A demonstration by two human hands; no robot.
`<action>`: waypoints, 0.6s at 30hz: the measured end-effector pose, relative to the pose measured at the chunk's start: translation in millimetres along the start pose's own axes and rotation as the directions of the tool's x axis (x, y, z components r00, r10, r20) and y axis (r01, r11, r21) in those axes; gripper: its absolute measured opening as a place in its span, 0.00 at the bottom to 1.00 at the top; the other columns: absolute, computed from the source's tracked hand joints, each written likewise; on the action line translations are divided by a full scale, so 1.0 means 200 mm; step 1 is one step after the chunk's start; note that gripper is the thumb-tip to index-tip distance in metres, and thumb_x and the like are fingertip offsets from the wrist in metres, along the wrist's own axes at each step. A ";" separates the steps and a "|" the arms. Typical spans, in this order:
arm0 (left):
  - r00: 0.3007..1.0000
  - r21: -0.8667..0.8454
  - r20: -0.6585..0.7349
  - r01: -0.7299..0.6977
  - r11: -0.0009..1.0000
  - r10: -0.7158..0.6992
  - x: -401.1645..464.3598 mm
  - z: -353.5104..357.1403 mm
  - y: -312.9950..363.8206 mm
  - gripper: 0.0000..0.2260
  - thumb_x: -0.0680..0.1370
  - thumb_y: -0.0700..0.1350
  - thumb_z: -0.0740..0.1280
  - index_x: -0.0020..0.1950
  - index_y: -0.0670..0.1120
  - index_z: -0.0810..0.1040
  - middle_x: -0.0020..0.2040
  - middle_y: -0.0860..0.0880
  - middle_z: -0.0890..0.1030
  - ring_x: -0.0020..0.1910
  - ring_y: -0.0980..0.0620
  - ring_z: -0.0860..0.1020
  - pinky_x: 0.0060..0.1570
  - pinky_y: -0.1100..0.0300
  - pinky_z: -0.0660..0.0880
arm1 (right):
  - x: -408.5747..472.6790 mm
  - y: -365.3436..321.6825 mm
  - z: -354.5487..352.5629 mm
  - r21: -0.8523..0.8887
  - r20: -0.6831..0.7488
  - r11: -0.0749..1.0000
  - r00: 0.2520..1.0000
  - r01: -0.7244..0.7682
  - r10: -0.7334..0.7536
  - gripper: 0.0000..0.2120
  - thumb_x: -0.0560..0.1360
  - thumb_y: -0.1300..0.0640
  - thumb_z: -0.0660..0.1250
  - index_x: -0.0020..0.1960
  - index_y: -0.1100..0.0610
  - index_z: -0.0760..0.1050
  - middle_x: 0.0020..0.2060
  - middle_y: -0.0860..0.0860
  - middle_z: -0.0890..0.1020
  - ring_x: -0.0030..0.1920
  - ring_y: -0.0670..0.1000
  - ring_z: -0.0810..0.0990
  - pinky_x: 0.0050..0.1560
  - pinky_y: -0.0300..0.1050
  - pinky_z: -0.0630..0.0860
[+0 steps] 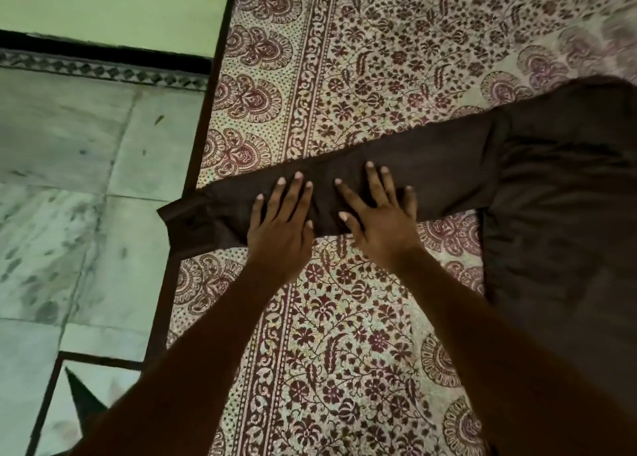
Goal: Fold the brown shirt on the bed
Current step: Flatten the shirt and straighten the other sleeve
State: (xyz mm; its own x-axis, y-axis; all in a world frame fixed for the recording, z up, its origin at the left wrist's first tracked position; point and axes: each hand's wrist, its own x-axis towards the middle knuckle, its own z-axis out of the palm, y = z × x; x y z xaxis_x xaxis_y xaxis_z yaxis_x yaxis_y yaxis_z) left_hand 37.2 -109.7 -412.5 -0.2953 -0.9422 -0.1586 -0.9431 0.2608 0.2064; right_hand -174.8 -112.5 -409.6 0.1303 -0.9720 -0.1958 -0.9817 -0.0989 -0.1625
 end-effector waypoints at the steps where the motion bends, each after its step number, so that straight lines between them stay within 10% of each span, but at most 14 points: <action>1: 0.999 0.009 0.008 0.052 0.999 -0.052 0.00 0.01 0.03 0.31 0.81 0.53 0.51 0.84 0.50 0.50 0.84 0.51 0.50 0.83 0.47 0.51 0.78 0.38 0.53 | 0.00 0.07 -0.01 0.002 -0.038 1.000 0.999 -0.023 0.023 0.28 0.82 0.35 0.45 0.81 0.37 0.48 0.83 0.56 0.46 0.82 0.61 0.46 0.74 0.74 0.51; 6: 0.958 0.040 0.004 0.286 0.957 -0.287 0.07 -0.01 0.15 0.36 0.77 0.56 0.52 0.83 0.43 0.50 0.84 0.45 0.50 0.83 0.43 0.50 0.78 0.36 0.47 | -0.05 0.34 0.02 0.100 -0.067 0.854 0.853 -0.510 0.517 0.33 0.81 0.33 0.49 0.82 0.43 0.49 0.82 0.62 0.46 0.80 0.68 0.44 0.75 0.72 0.50; 13: 0.995 -0.014 0.029 0.101 0.995 -0.100 0.32 0.00 0.42 0.29 0.84 0.57 0.49 0.84 0.52 0.47 0.84 0.49 0.50 0.83 0.45 0.50 0.77 0.36 0.53 | -0.13 0.45 -0.05 0.066 -0.076 0.997 0.997 0.025 -0.020 0.28 0.83 0.43 0.46 0.82 0.47 0.56 0.82 0.57 0.53 0.82 0.60 0.52 0.77 0.65 0.56; 18: 0.986 0.023 0.070 0.151 0.988 -0.152 0.40 0.05 0.31 0.31 0.82 0.66 0.44 0.83 0.57 0.43 0.84 0.53 0.46 0.83 0.44 0.46 0.77 0.33 0.45 | -0.20 0.61 -0.02 0.152 -0.098 0.867 0.866 -0.475 0.491 0.34 0.82 0.35 0.52 0.83 0.49 0.51 0.82 0.58 0.44 0.82 0.62 0.43 0.78 0.68 0.48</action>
State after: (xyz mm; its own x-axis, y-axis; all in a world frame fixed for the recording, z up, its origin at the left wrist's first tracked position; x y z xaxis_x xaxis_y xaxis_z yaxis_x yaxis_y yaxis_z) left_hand -46.0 -167.4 -421.9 -0.1584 -0.9538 -0.2553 -0.9801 0.1204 0.1580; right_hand -299.6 -86.8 -417.9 -0.3830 -0.9107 -0.1548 -0.8919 0.4082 -0.1948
